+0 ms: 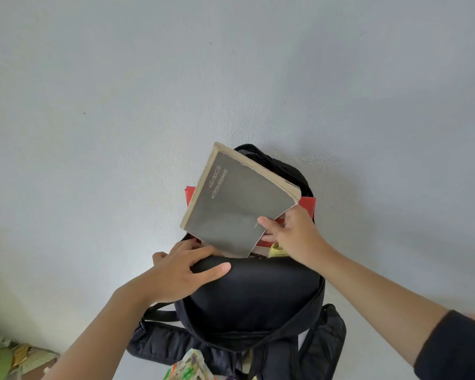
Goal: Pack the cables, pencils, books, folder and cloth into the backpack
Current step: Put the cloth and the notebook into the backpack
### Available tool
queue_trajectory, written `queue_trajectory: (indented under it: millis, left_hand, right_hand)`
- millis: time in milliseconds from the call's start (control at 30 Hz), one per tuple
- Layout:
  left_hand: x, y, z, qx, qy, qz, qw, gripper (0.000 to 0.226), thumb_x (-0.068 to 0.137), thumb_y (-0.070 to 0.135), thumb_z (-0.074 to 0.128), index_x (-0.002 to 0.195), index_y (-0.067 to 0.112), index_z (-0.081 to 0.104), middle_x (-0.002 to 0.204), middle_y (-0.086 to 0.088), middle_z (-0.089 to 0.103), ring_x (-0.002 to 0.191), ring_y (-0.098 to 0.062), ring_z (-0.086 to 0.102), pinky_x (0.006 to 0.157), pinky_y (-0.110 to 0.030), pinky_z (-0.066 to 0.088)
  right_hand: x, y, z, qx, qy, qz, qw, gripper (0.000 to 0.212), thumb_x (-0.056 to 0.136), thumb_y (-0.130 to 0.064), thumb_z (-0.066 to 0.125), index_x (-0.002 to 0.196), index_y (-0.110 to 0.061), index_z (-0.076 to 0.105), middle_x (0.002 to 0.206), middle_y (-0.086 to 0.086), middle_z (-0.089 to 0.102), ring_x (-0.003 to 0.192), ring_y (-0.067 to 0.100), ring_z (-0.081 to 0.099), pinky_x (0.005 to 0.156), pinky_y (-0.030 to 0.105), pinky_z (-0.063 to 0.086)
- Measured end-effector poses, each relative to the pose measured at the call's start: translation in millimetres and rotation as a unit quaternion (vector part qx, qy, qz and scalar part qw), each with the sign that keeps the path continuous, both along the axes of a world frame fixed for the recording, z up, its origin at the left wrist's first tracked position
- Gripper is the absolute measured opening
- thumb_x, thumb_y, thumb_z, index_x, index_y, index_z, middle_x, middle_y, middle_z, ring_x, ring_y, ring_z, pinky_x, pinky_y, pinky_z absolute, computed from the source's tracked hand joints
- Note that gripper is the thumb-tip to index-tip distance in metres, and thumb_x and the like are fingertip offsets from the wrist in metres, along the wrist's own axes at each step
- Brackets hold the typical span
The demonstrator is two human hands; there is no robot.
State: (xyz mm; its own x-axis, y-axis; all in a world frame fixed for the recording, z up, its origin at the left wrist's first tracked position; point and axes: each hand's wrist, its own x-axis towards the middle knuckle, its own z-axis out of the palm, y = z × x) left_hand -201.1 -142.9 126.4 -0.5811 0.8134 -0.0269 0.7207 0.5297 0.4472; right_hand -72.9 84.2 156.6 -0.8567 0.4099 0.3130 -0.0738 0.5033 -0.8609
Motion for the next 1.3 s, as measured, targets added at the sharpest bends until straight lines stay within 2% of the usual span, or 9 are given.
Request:
queue_trajectory:
  millis: [200, 267, 433, 567, 733, 900, 1067, 1167, 1300]
  left_hand:
    - [0, -5, -4, -0.004, 0.025, 0.016, 1.0, 0.048, 0.086, 0.086, 0.029, 0.124, 0.06, 0.045, 0.141, 0.025, 0.036, 0.138, -0.003, 0.026, 0.112, -0.043, 0.013]
    - [2, -5, -4, -0.004, 0.028, 0.03, 0.999, 0.047, 0.086, 0.086, 0.03, 0.124, 0.062, 0.043, 0.138, 0.023, 0.037, 0.138, -0.003, 0.025, 0.111, -0.043, 0.013]
    - [8, 1, -15, 0.092, 0.03, 0.068, 0.993, 0.066, 0.064, 0.101, 0.03, 0.115, 0.064, 0.05, 0.131, 0.019, 0.032, 0.133, -0.004, 0.03, 0.11, -0.038, 0.015]
    - [12, 7, -10, 0.277, -0.022, 0.089, 0.957, 0.073, 0.059, 0.082, 0.073, 0.118, 0.047, 0.05, 0.122, 0.027, 0.054, 0.119, 0.002, 0.056, 0.115, -0.047, 0.031]
    - [11, 12, 12, 0.231, -0.057, 0.092, 0.967, 0.096, 0.051, 0.086, 0.071, 0.126, 0.046, 0.028, 0.117, 0.03, 0.061, 0.117, -0.01, 0.061, 0.116, -0.052, 0.033]
    - [10, 10, 18, 0.287, -0.056, 0.061, 0.954, 0.102, 0.059, 0.07, 0.085, 0.137, 0.054, 0.022, 0.122, 0.031, 0.061, 0.117, -0.001, 0.063, 0.112, -0.052, 0.04]
    - [5, 19, 37, 0.378, -0.014, 0.032, 0.925, 0.074, 0.097, 0.021, 0.069, 0.15, 0.053, 0.028, 0.127, 0.019, 0.058, 0.102, 0.001, 0.065, 0.083, -0.011, 0.049]
    - [-8, 20, 29, 0.309, 0.085, 0.03, 0.947, 0.053, 0.102, 0.025, 0.06, 0.143, 0.055, 0.043, 0.121, 0.013, 0.059, 0.102, -0.009, 0.063, 0.093, -0.029, 0.052]
    - [-12, 18, 3, 0.287, 0.104, 0.031, 0.952, 0.031, 0.1, 0.024, 0.063, 0.127, 0.036, 0.07, 0.123, 0.013, 0.053, 0.111, -0.002, 0.058, 0.098, -0.029, 0.053]
  right_hand:
    - [8, 4, 5, 0.086, -0.124, 0.005, 0.989, 0.01, 0.098, -0.028, 0.068, 0.104, -0.021, 0.064, 0.073, -0.032, 0.06, 0.067, -0.026, 0.056, 0.062, -0.003, 0.039]
    - [12, 12, 9, 0.122, -0.102, 0.002, 0.987, 0.029, 0.096, -0.021, 0.07, 0.124, -0.018, 0.064, 0.089, -0.035, 0.056, 0.084, -0.022, 0.058, 0.069, -0.006, 0.037]
    - [22, 30, 27, 0.158, -0.149, 0.014, 0.976, 0.053, 0.096, -0.02, 0.07, 0.144, -0.028, 0.049, 0.129, -0.014, 0.063, 0.123, 0.01, 0.057, 0.11, 0.03, 0.043]
    - [14, 24, 34, 0.2, -0.175, 0.032, 0.963, 0.056, 0.098, -0.022, 0.066, 0.148, -0.031, 0.044, 0.133, -0.013, 0.06, 0.123, 0.011, 0.055, 0.109, 0.03, 0.041]
    - [0, 13, 31, 0.24, -0.198, 0.078, 0.947, 0.073, 0.095, -0.022, 0.069, 0.155, -0.037, 0.03, 0.134, -0.013, 0.062, 0.116, 0.009, 0.058, 0.1, 0.023, 0.04]
    - [2, 14, 35, 0.095, 0.011, 0.026, 0.995, 0.048, 0.089, -0.019, 0.079, 0.119, -0.035, 0.044, 0.1, -0.002, 0.077, 0.089, 0.019, 0.074, 0.09, 0.039, 0.059]
    - [-1, 14, 26, 0.247, 0.089, 0.006, 0.965, 0.04, 0.092, -0.011, 0.074, 0.12, -0.034, 0.055, 0.077, -0.002, 0.068, 0.058, 0.028, 0.06, 0.066, 0.039, 0.057]
    - [1, 17, 15, 0.268, 0.045, 0.018, 0.962, 0.034, 0.092, -0.011, 0.075, 0.122, -0.021, 0.063, 0.065, -0.02, 0.057, 0.052, 0.013, 0.04, 0.06, 0.016, 0.038]
    - [1, 18, -5, 0.346, -0.02, 0.026, 0.938, 0.025, 0.094, -0.028, 0.073, 0.118, -0.024, 0.07, 0.084, -0.013, 0.062, 0.079, 0.01, 0.051, 0.081, 0.032, 0.047]
